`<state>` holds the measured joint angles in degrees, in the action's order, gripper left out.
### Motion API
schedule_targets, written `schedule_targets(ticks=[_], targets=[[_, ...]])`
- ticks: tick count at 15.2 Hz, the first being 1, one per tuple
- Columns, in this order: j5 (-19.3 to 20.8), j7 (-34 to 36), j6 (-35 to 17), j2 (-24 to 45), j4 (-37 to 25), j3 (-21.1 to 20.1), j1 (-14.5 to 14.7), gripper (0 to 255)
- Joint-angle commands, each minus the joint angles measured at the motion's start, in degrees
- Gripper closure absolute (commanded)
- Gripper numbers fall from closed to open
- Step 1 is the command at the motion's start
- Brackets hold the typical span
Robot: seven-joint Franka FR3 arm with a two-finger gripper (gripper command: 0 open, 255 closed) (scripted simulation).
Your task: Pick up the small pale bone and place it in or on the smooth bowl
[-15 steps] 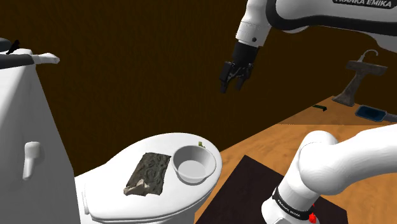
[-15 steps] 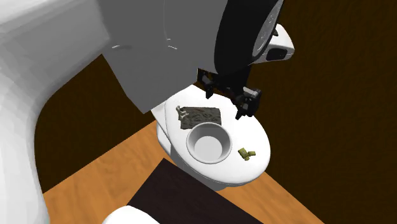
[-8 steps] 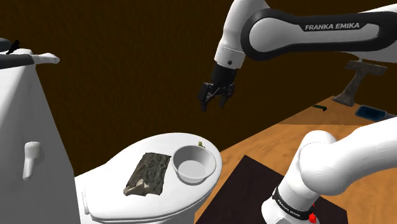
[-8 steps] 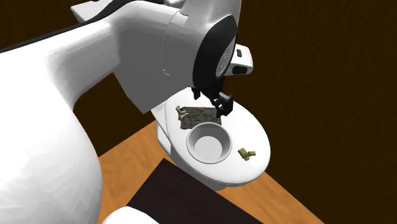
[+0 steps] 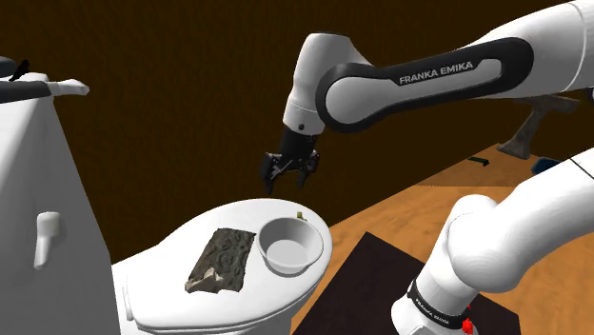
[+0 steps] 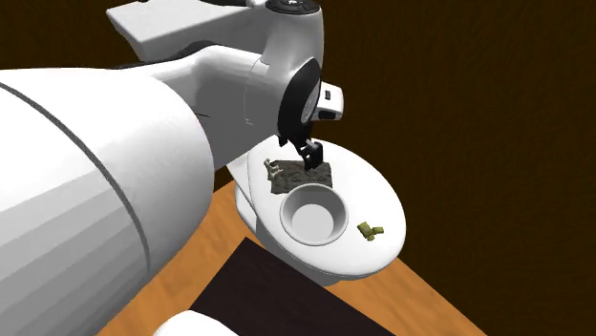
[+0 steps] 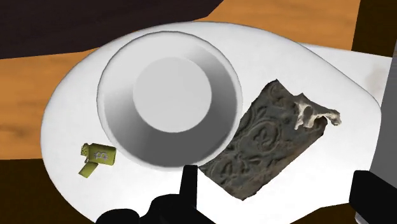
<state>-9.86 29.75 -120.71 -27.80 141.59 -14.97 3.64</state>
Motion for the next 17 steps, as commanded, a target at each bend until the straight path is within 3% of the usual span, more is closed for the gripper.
schedule_targets(ticks=[1, 9, 17], targets=[[-0.5, 2.5, -3.8, 3.2, 0.3, -2.0, 0.3, 0], [2.6, 13.6, -16.3, 19.9, -4.4, -8.7, -0.1, 0], [14.1, 28.6, -24.7, 39.0, -14.3, -10.4, 2.2, 0]])
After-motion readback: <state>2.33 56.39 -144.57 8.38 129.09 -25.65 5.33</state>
